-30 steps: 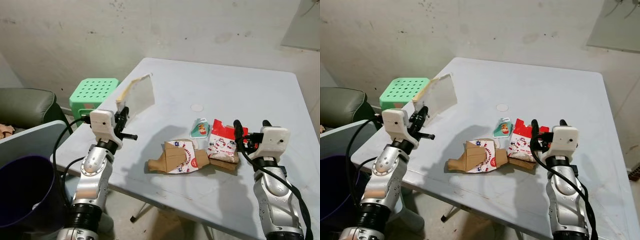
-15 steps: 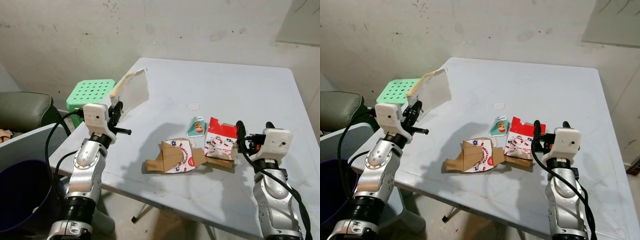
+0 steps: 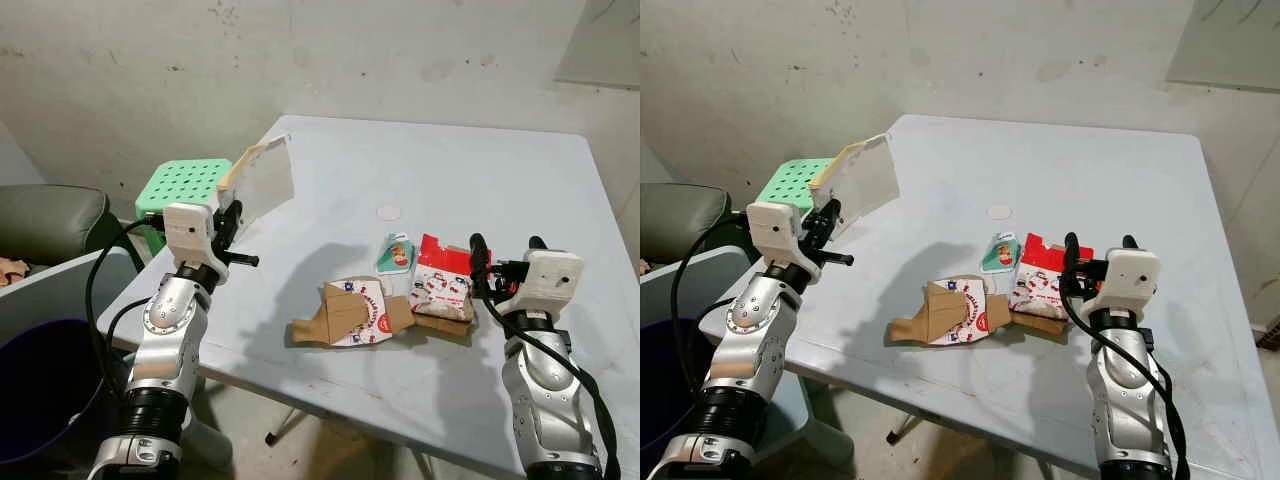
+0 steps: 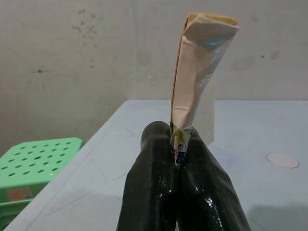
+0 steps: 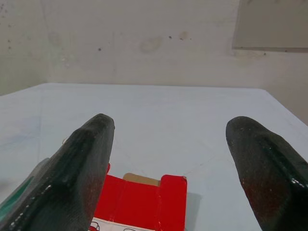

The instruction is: Picking trash to rubbish bin

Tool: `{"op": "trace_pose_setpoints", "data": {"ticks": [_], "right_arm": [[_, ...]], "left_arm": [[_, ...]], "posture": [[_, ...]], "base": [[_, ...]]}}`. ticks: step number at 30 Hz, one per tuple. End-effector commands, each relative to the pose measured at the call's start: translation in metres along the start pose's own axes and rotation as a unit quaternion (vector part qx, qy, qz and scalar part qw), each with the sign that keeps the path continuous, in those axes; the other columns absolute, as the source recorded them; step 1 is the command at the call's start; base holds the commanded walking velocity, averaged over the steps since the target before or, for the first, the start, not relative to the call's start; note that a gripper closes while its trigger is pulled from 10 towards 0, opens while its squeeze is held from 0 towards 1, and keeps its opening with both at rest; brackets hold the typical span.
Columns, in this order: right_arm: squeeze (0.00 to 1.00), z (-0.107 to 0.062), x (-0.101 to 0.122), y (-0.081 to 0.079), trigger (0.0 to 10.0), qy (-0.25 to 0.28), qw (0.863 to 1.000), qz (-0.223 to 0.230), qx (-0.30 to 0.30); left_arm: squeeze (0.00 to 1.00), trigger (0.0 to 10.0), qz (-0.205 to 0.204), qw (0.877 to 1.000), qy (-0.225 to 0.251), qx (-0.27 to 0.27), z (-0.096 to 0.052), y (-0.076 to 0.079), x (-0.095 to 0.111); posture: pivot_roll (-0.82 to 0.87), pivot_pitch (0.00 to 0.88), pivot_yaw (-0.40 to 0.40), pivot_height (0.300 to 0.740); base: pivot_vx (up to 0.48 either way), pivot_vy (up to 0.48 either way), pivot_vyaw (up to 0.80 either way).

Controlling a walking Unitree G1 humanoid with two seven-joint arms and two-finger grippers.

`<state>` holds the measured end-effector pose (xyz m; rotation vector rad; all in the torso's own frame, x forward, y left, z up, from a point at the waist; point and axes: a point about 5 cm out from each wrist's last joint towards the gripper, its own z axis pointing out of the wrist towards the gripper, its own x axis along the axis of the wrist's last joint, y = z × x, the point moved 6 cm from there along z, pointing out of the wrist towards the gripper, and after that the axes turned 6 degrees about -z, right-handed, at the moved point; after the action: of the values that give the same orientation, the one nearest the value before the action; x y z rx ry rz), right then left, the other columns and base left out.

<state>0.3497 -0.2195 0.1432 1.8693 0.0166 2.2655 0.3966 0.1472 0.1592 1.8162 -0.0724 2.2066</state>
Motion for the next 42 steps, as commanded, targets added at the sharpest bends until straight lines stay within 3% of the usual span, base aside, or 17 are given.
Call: {"op": "trace_pose_setpoints", "data": {"ticks": [1,34,42], "right_arm": [[0.00,0.003,0.003,-0.004,10.0,0.006,1.000,0.002,0.006],[0.00,-0.007,-0.012,-0.014,10.0,-0.020,0.999,-0.014,0.040],[0.00,-0.009,-0.017,-0.014,10.0,-0.029,0.998,-0.021,0.047]], "left_arm": [[0.00,10.0,0.003,1.000,-0.002,0.010,0.001,-0.007,0.002],[0.00,10.0,0.026,0.999,-0.018,0.010,-0.005,-0.009,-0.006],[0.00,10.0,0.020,1.000,-0.017,0.009,-0.004,-0.004,-0.007]], "posture": [[0.00,0.025,0.085,0.740],[0.02,0.000,0.061,0.740],[0.02,0.000,0.057,0.740]], "base": [[0.000,0.394,0.00],[0.000,0.464,0.00],[0.000,0.047,0.80]]}}
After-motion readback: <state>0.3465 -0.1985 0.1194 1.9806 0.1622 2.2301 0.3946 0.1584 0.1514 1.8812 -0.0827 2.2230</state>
